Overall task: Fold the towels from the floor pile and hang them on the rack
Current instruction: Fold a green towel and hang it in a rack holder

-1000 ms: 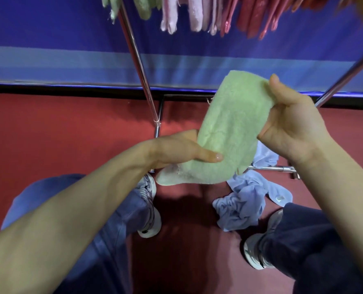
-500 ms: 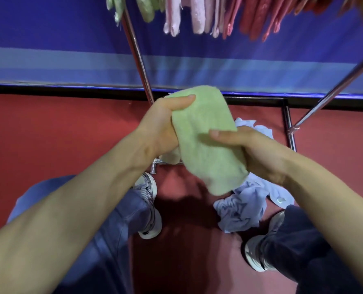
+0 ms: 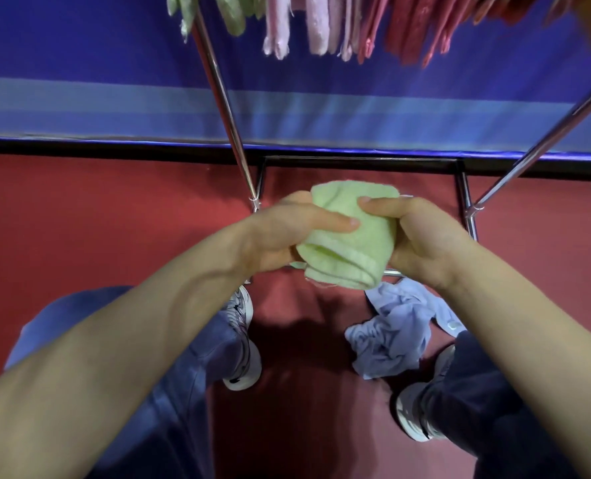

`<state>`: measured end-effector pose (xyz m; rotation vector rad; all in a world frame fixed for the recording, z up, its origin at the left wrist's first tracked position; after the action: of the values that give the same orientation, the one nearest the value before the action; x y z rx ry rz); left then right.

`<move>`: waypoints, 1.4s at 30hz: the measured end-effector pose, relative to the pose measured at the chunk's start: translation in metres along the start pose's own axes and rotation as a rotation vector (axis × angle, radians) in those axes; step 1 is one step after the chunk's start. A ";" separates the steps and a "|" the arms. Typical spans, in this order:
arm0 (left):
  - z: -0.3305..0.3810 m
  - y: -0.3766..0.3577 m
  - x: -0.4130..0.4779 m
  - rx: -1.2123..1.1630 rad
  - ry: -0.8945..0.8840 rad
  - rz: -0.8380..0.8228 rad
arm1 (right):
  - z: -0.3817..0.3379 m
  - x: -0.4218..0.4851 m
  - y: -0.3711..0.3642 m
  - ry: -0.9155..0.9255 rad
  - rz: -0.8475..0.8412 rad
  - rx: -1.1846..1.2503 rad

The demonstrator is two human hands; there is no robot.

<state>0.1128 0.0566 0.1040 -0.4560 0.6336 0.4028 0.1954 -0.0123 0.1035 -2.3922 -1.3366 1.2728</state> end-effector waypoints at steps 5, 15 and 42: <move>-0.010 0.009 0.000 0.091 0.035 0.137 | 0.009 0.004 0.016 -0.011 0.132 -0.130; 0.010 0.016 -0.001 0.119 -0.132 0.231 | 0.006 0.011 0.024 0.057 0.191 -0.074; 0.005 0.036 -0.034 -0.208 -0.154 0.475 | -0.019 -0.019 0.046 0.370 0.247 -0.753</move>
<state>0.0728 0.0817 0.1192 -0.4647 0.5490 0.9528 0.2339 -0.0493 0.1059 -3.1441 -1.6272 0.3109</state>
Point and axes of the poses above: each hand's wrist, its own x-axis towards the middle knuckle, its own y-axis out of the back of the hand, z = x × y, the point moved 8 cm from there along x, towards the middle knuckle, and after that the axes turned 5 degrees about y, right-handed, at the moved point
